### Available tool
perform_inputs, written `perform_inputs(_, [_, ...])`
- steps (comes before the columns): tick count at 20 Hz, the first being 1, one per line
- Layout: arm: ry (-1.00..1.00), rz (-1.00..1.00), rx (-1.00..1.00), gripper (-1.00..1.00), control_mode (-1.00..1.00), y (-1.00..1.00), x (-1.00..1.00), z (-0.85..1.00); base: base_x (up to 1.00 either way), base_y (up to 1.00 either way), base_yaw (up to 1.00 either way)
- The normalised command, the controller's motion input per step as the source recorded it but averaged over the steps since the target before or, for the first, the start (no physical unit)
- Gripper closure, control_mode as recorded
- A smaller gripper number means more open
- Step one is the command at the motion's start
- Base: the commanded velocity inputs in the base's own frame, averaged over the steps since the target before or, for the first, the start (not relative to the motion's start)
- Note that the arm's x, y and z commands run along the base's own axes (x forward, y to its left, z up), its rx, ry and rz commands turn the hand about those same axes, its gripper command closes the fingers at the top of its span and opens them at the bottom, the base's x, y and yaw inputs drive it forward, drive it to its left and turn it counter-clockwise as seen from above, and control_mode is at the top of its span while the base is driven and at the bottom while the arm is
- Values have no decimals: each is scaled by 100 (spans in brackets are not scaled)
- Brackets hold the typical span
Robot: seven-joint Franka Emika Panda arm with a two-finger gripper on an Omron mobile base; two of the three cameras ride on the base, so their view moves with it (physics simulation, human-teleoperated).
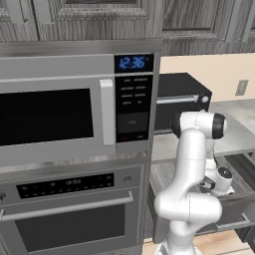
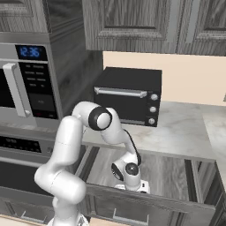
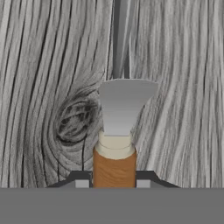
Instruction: Take the pizza cutter from the drawer on the right and place it on the dining counter for cutting.
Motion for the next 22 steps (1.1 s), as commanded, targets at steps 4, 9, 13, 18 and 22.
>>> perform_inputs(4, [0, 0, 0, 100, -100, -1, 0, 13, 0, 0, 0])
perform_inputs(9, [0, 0, 2, 100, -100, -12, 0, 78, 0, 0, 0])
perform_inputs(13, [0, 0, 2, 100, -100, -16, -2, 99, 0, 0, 0])
perform_inputs(18, [0, 0, 3, 100, -100, -6, -6, 100, 0, 0, 0])
perform_inputs(22, [0, 0, 11, 100, -100, -8, 0, 100, 0, 0, 0])
